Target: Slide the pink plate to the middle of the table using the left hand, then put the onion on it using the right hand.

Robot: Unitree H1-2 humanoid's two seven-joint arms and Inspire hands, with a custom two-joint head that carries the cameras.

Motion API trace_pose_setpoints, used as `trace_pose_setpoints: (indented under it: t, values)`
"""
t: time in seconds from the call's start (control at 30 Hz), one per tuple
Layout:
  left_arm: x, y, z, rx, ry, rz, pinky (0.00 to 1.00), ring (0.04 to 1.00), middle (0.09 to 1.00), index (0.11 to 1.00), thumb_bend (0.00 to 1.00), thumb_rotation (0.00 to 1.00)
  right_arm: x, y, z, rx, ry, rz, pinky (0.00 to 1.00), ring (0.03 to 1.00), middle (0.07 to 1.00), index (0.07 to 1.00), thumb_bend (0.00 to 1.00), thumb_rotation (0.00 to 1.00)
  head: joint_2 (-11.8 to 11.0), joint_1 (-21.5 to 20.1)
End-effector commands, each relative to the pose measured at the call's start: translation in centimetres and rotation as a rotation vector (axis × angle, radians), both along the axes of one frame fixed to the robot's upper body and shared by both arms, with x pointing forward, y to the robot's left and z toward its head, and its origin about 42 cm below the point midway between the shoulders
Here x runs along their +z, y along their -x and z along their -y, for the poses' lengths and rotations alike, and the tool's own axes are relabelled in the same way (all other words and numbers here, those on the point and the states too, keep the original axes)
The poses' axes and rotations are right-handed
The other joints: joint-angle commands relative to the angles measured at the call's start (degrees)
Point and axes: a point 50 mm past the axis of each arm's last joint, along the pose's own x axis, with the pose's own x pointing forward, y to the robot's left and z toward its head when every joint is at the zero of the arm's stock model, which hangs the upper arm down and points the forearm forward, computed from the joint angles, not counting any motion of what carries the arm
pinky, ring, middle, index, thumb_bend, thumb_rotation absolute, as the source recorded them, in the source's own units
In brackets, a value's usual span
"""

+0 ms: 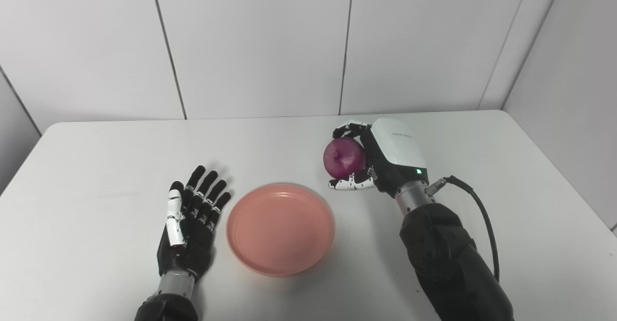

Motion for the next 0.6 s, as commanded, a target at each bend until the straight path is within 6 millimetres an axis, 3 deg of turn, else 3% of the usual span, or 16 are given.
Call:
trace_pose_setpoints:
  t: [0.0, 0.33, 0.57]
  values:
    - [-0.3, 0.3, 0.8, -0.016, -0.003, -0.039, 0.88, 0.88, 0.888, 0.868, 0.38, 1.0, 2.1, -0.2, -1.1, 0.054, -0.001, 0.086, 0.16, 0.242, 0.349, 0.611, 0.5, 0.06, 0.1, 0.2]
    - [0.3, 0.5, 1.7, -0.004, -0.011, -0.05, 0.87, 0.873, 0.881, 0.86, 0.38, 1.0, -0.4, 0.3, -3.5, 0.13, -0.014, 0.029, 0.19, 0.28, 0.395, 0.613, 0.5, 0.06, 0.6, 2.6]
    - [0.3, 0.5, 2.0, -0.005, -0.015, -0.045, 0.87, 0.875, 0.884, 0.864, 0.39, 1.0, -2.0, 0.3, -4.2, 0.152, -0.032, 0.002, 0.18, 0.263, 0.376, 0.615, 0.51, 0.05, 0.6, 3.4]
